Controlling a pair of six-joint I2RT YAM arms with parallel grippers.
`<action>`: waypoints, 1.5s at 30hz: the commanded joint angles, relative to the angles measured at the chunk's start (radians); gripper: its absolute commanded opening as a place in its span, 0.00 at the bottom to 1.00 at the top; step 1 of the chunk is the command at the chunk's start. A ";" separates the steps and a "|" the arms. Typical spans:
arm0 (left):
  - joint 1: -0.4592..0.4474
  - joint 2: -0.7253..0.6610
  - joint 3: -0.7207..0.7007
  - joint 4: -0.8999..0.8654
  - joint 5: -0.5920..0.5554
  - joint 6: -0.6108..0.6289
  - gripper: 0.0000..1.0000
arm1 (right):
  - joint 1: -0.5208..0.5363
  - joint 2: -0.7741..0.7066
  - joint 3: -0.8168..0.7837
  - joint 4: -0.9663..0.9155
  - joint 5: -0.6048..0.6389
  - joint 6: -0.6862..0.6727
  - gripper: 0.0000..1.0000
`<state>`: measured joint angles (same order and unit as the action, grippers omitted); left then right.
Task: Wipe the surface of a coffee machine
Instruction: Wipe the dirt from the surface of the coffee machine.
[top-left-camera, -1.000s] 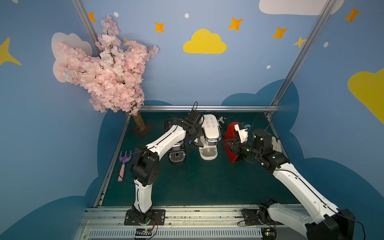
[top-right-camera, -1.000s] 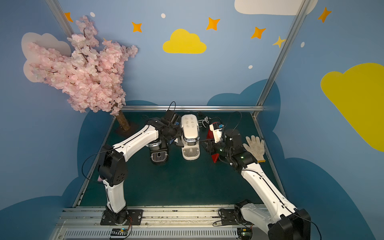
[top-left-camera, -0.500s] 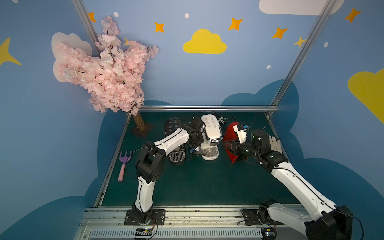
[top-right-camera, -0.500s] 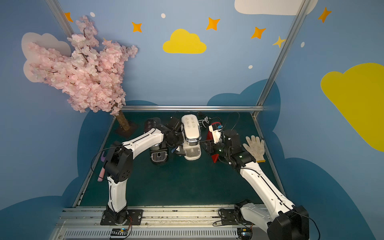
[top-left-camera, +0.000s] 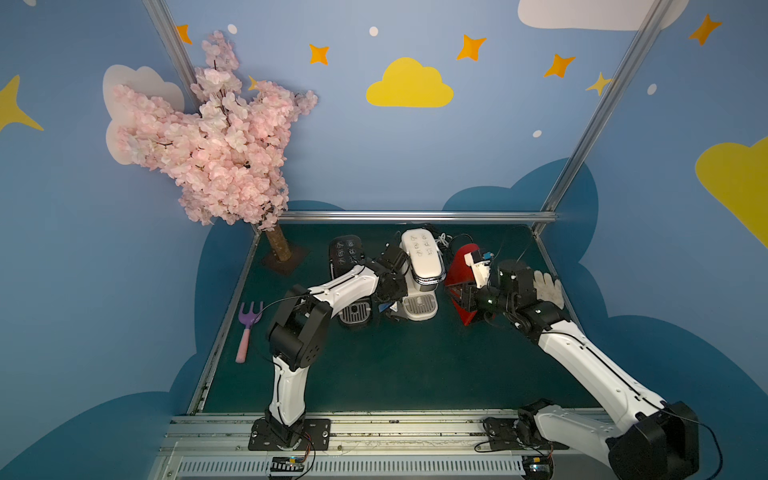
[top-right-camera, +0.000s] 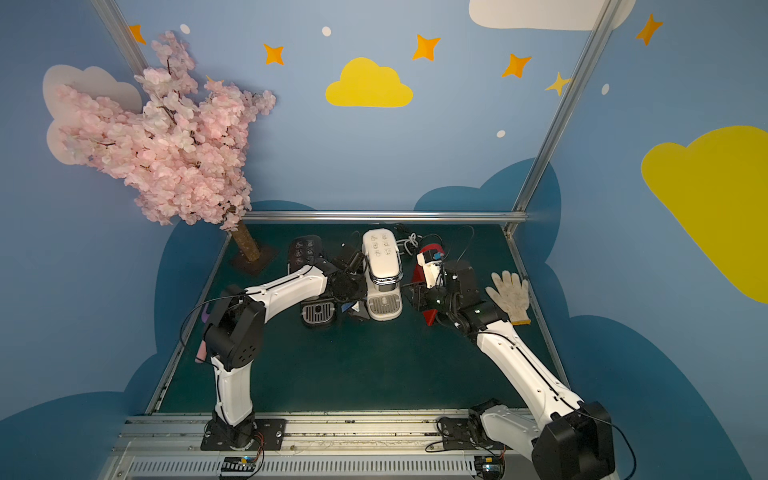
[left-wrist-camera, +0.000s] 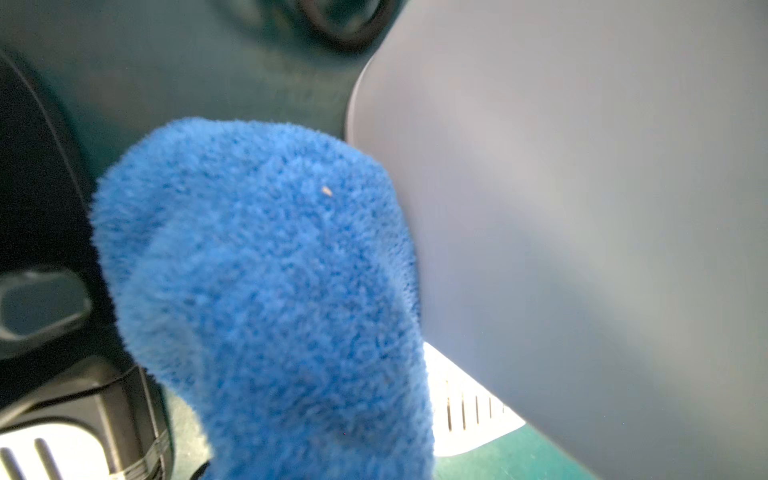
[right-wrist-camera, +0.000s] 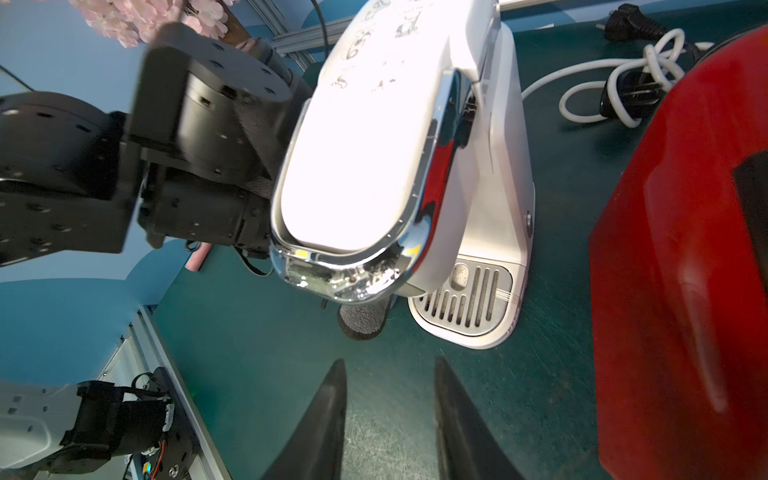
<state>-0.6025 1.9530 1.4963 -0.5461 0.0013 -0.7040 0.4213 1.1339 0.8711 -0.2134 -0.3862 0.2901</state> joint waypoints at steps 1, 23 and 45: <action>-0.002 -0.086 0.007 0.086 -0.017 0.073 0.03 | -0.001 0.012 0.016 -0.001 0.014 -0.004 0.36; 0.007 -0.187 -0.056 0.181 -0.068 0.195 0.03 | -0.010 0.128 -0.117 0.146 0.126 -0.033 0.35; -0.005 -0.029 -0.121 0.211 0.121 0.083 0.03 | -0.007 0.121 -0.177 0.200 0.137 -0.029 0.35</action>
<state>-0.6022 1.8992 1.3590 -0.3386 0.0574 -0.6109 0.4198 1.2617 0.7128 -0.0135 -0.2699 0.2638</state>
